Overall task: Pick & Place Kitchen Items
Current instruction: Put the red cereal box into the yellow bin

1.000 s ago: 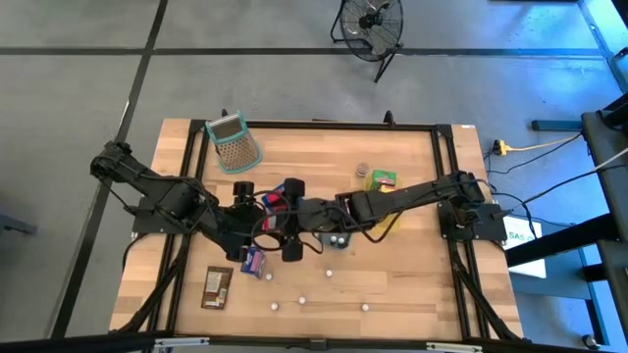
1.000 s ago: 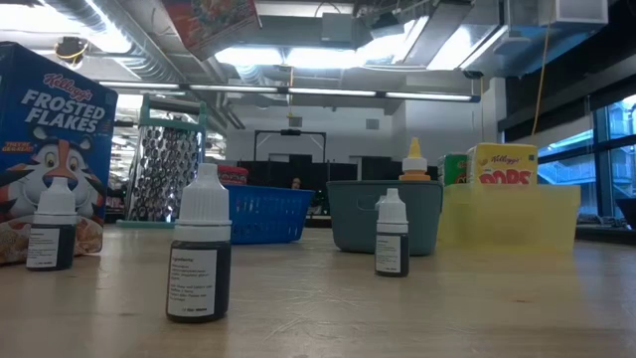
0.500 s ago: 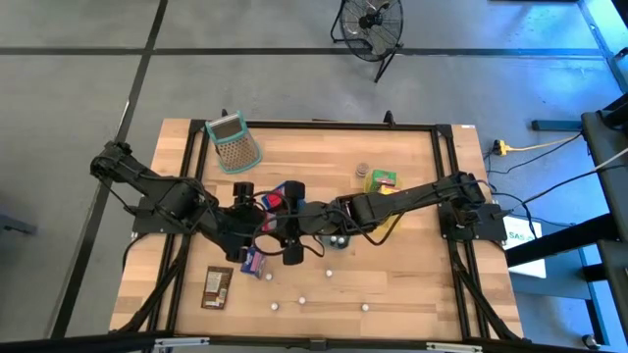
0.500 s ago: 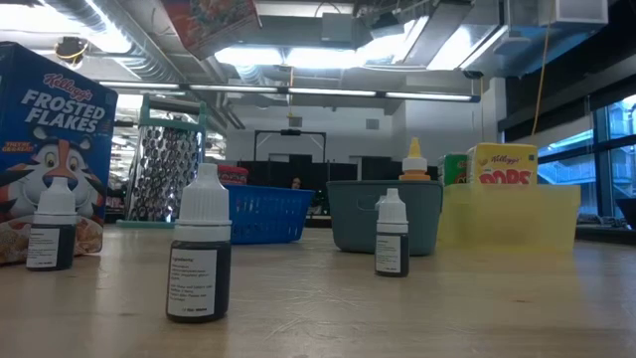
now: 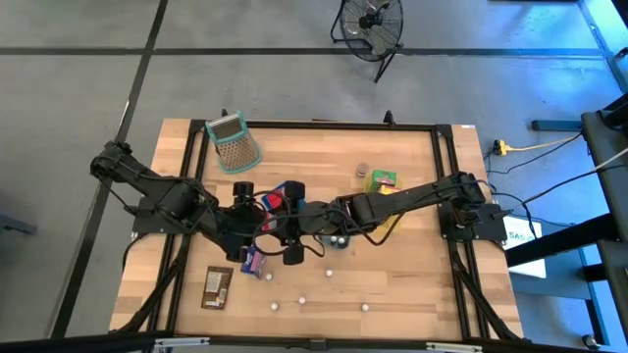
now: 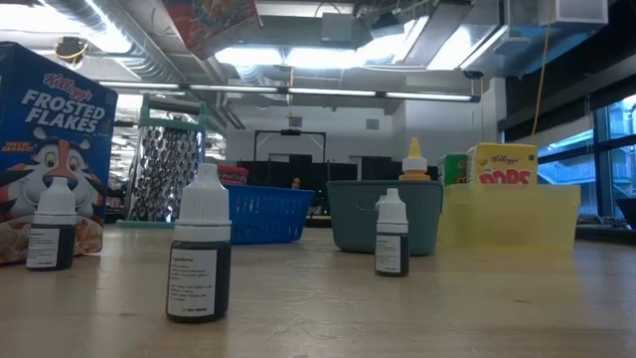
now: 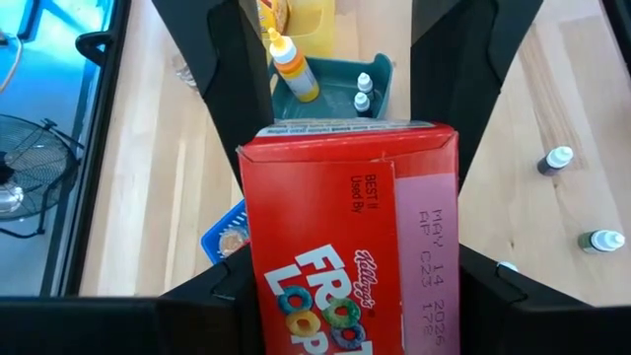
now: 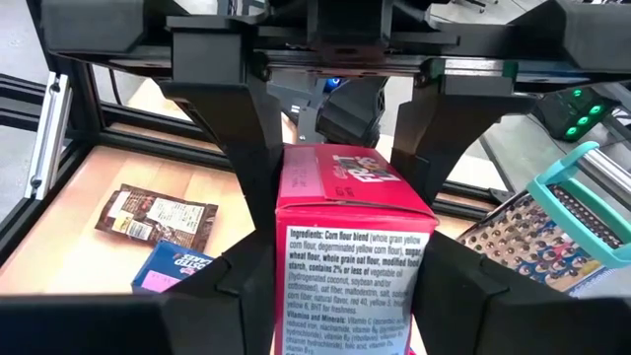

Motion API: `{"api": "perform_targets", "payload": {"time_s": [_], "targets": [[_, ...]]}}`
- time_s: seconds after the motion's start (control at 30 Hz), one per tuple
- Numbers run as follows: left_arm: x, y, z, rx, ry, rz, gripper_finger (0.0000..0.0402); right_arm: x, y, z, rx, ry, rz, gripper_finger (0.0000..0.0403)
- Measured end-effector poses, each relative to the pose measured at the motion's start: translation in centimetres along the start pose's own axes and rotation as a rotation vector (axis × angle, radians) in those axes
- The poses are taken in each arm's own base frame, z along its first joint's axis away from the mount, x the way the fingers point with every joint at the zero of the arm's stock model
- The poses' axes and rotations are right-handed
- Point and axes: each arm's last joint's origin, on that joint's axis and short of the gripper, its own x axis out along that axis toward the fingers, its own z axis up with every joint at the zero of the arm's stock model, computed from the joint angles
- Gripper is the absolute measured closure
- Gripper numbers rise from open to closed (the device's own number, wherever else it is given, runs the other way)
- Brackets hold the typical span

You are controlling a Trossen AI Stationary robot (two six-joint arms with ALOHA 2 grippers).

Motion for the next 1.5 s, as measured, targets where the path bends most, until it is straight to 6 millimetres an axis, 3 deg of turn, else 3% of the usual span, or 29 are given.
{"api": "perform_targets", "payload": {"time_s": [0.53, 0.8, 1.17, 1.5], "targets": [[0.0, -0.1, 0.2, -0.038, -0.020, -0.003, 0.0196, 0.0, 0.0, -0.1, -0.006, 0.016, 0.003, 0.0219], [0.0, -0.1, 0.2, -0.053, -0.024, -0.005, 0.0171, 0.0, 0.0, -0.2, -0.009, 0.026, 0.004, 0.0219], [-0.1, -0.2, 0.2, -0.020, -0.015, -0.055, 0.0162, -0.4, 0.4, -1.8, -0.012, 0.186, -0.034, 0.0219], [-0.2, -0.2, 0.2, -0.017, -0.006, -0.084, 0.0162, -5.1, 1.1, -1.5, 0.057, 0.332, -0.007, 0.0219]]}}
